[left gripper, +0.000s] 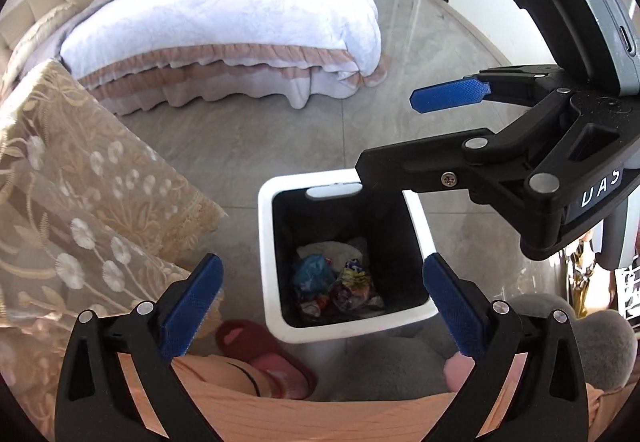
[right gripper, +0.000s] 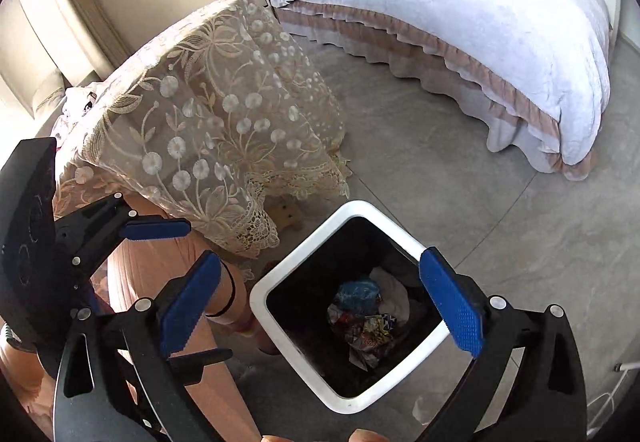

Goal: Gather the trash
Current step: 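Open both grippers to drop the bags into the bin, then move both open grippers back over the table toward the remaining trash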

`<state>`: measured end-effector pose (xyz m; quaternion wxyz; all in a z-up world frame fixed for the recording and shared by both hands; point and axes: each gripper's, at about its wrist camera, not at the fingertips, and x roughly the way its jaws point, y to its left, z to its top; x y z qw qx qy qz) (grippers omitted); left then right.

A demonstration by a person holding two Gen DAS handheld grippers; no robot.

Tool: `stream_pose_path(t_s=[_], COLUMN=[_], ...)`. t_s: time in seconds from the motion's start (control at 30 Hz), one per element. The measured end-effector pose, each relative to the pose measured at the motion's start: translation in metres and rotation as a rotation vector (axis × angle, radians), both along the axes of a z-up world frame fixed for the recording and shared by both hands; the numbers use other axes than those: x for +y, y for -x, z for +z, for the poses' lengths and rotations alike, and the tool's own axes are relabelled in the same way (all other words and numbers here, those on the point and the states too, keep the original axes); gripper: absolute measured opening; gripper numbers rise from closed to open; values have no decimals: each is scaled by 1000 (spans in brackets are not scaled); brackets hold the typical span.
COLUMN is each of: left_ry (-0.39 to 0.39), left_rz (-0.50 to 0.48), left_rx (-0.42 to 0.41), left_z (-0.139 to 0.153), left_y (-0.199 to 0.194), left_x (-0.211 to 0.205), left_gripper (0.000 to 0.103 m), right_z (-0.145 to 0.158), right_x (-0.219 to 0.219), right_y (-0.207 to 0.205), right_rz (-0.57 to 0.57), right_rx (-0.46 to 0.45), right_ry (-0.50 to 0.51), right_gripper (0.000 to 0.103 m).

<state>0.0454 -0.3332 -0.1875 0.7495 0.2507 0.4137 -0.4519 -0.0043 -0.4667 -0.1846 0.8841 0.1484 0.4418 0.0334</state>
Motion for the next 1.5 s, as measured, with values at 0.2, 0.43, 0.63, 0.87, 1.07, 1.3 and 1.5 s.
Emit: stream_pose_path(t_s=[0.2, 0.43, 0.63, 0.87, 1.07, 1.3, 1.5], left_ry=[61, 96, 112, 141, 142, 125, 166], left_rz=[99, 235, 404, 629, 765, 810, 831], left_rx=[-111, -251, -325, -368, -394, -346, -203], left_z=[46, 92, 119, 138, 145, 140, 123], left_y=[-5, -14, -32, -61, -83, -115, -159], left_x=[33, 89, 148, 234, 316, 406, 469], left_gripper=[98, 98, 98, 98, 98, 98, 98], right_z=[46, 94, 117, 137, 144, 142, 128], right_x=[28, 78, 131, 195, 253, 316, 354], right_y=[-15, -46, -74, -114, -153, -192, -233], right_rz=[64, 204, 321, 419, 511, 621, 668], right_rx=[-124, -258, -306, -334, -323, -292, -247], right_ry=[26, 33, 46, 52, 47, 88, 156], right_gripper=[99, 99, 99, 99, 99, 99, 99])
